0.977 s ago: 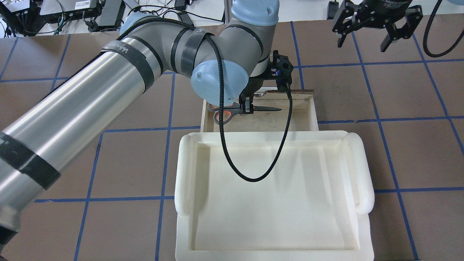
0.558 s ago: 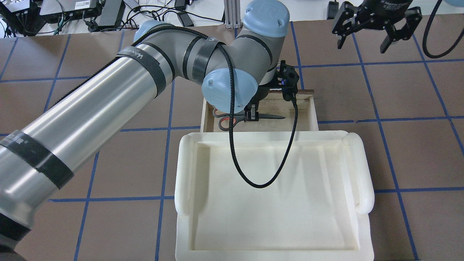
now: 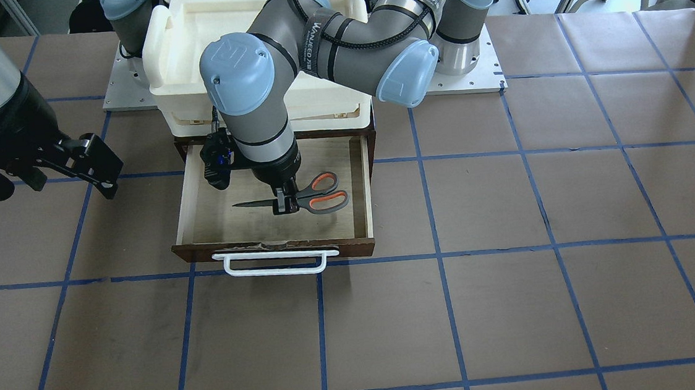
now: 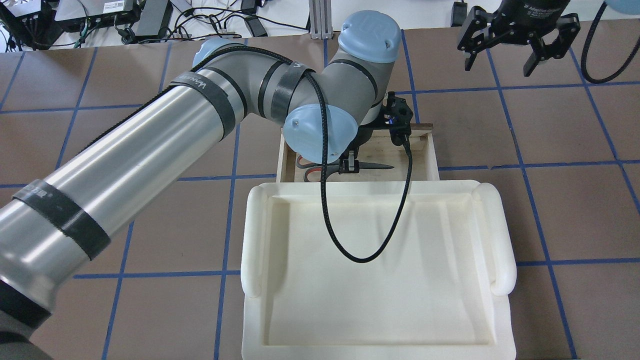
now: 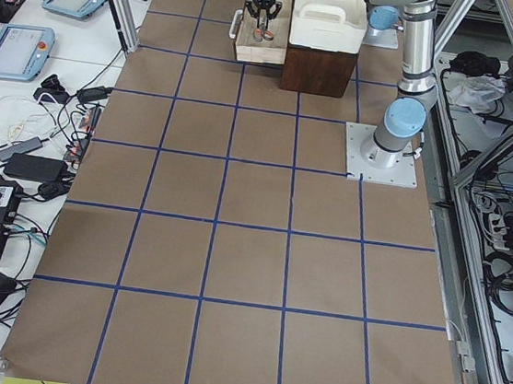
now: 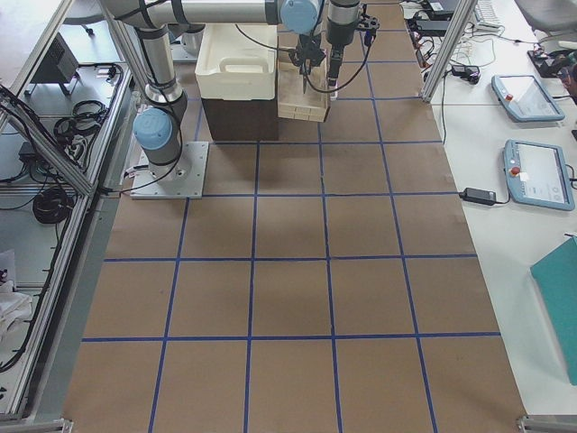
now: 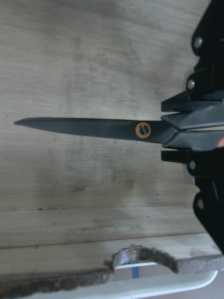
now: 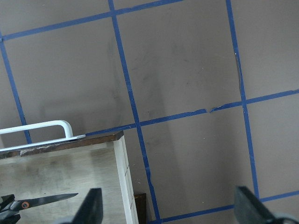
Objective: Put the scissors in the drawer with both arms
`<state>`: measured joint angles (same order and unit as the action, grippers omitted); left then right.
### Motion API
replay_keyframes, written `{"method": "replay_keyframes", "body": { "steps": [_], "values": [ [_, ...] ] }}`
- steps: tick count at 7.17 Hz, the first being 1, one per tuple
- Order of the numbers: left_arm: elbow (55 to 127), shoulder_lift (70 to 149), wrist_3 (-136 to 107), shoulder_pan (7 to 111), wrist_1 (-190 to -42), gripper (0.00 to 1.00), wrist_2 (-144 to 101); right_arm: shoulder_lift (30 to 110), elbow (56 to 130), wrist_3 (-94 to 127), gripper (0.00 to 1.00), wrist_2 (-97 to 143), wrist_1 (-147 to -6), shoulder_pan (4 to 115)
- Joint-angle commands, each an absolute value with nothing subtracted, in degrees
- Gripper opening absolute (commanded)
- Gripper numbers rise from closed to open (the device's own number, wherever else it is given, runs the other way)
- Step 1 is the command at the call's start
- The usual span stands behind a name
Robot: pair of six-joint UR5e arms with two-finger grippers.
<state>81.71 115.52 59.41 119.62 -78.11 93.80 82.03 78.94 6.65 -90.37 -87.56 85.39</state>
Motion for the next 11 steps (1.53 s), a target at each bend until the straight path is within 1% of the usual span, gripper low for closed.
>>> {"method": "replay_keyframes", "body": {
  "steps": [1, 5, 6, 8, 9, 10, 11],
  "values": [
    [82.09, 115.93, 59.33, 119.71, -78.05, 0.00, 93.78, 82.09, 79.01, 6.77, 1.00, -90.70, -87.19, 85.43],
    [82.09, 115.93, 59.41, 120.32, -78.31, 0.00, 93.51, 83.76, 79.01, 6.86, 1.00, -93.34, -87.54, 85.60],
    [82.09, 115.93, 59.76, 120.32, -78.40, 0.02, 93.34, 83.67, 79.19, 6.86, 1.00, -93.08, -87.54, 85.61],
    [82.18, 115.84, 59.33, 120.50, -78.49, 0.15, 93.08, 84.37, 80.85, 6.94, 1.00, -92.99, -87.89, 85.61],
    [82.18, 115.75, 59.50, 120.50, -78.49, 0.23, 92.03, 84.55, 80.86, 6.94, 1.00, -92.64, -87.89, 85.61],
    [82.18, 115.23, 59.59, 120.50, -78.57, 0.26, 91.50, 84.55, 80.95, 6.94, 1.00, -92.90, -87.89, 85.61],
    [82.18, 115.22, 59.50, 120.50, -78.66, 0.34, 91.49, 84.55, 80.95, 6.94, 1.00, -92.90, -87.89, 85.69]
  ]
}}
